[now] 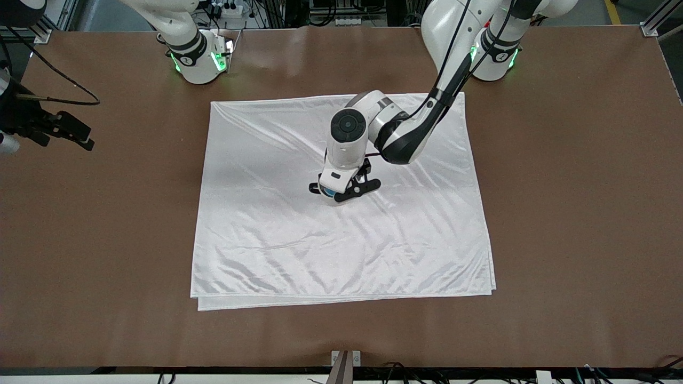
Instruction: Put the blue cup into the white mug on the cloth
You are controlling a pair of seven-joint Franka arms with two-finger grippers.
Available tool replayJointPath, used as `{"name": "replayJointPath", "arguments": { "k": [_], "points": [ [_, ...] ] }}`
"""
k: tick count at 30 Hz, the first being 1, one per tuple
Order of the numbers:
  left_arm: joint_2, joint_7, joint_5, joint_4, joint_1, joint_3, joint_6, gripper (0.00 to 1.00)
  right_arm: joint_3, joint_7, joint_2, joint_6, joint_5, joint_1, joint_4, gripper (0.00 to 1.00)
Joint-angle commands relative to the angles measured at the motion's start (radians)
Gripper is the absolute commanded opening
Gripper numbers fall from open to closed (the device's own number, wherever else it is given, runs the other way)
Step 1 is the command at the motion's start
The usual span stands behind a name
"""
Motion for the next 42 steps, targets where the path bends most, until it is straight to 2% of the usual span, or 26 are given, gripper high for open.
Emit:
{"name": "replayJointPath", "arguments": {
  "k": [1,10,25,34,42],
  "points": [
    [-0.038,0.003,-0.022,0.004,0.041,0.005,-0.005,1.0,-0.001,0.023,-0.008,-0.03,0.014,0.008,0.044,1.0],
    [-0.086,0.127,-0.025,0.003,0.127,0.007,-0.022,1.0,-0.002,0.02,0.018,-0.034,0.013,0.0,0.064,1.0],
    [-0.139,0.351,-0.02,0.0,0.36,0.005,-0.079,1.0,-0.007,0.029,0.024,-0.034,0.013,0.011,0.069,1.0],
    [-0.182,0.63,-0.02,0.001,0.529,0.005,-0.166,1.0,-0.062,0.027,0.024,-0.034,0.011,0.063,0.067,1.0],
    [-0.198,0.814,-0.02,0.001,0.633,0.007,-0.198,1.0,-0.123,0.027,0.024,-0.034,0.011,0.126,0.067,1.0]
  ]
}}
